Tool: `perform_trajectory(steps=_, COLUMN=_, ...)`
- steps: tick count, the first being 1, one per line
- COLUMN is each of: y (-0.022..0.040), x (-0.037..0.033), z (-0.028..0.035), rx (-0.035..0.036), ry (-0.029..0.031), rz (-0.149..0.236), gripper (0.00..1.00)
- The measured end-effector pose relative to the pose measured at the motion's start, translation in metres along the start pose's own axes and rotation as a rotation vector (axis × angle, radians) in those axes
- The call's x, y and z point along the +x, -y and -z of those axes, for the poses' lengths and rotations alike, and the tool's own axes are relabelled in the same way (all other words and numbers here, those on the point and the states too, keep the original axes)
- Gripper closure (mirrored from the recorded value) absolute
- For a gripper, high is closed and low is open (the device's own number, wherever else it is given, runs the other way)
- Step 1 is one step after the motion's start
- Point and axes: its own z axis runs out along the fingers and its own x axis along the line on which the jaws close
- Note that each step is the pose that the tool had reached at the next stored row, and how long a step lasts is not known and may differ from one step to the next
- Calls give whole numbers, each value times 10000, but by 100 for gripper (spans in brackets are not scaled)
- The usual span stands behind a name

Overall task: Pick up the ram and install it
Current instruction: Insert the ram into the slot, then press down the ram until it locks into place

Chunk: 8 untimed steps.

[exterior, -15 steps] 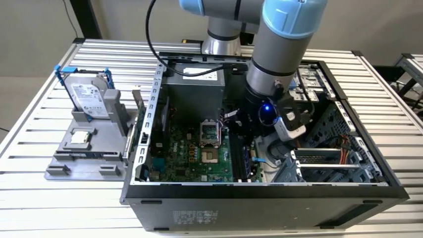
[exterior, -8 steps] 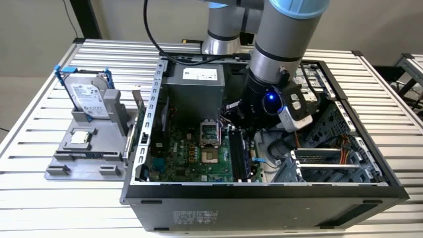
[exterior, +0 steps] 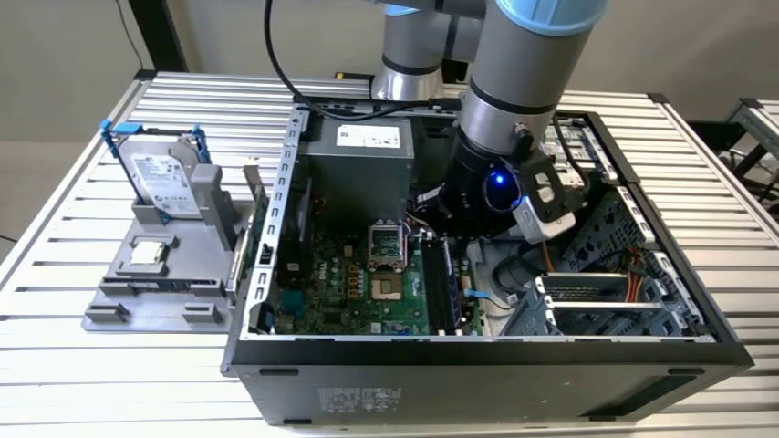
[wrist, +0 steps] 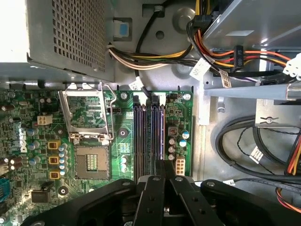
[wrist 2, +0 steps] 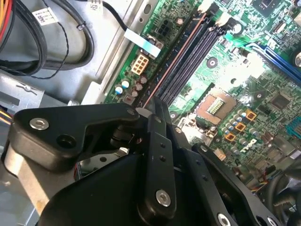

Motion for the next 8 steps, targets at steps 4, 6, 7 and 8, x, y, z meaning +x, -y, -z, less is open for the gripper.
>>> perform_trajectory(steps=4, y=0, x=0, z=0, rx=0, ry=15, rz=0, gripper=100)
perform_trajectory(steps=6, y=0, x=0, z=0, rx=0, ry=27, rz=-1, gripper=100)
perform_trajectory(steps=7, y=0, x=0, z=0, rx=0, ry=29, rz=0, gripper=100)
perform_trajectory(steps=8, y=0, x=0, z=0, rx=0, ry=31, rz=0, gripper=100)
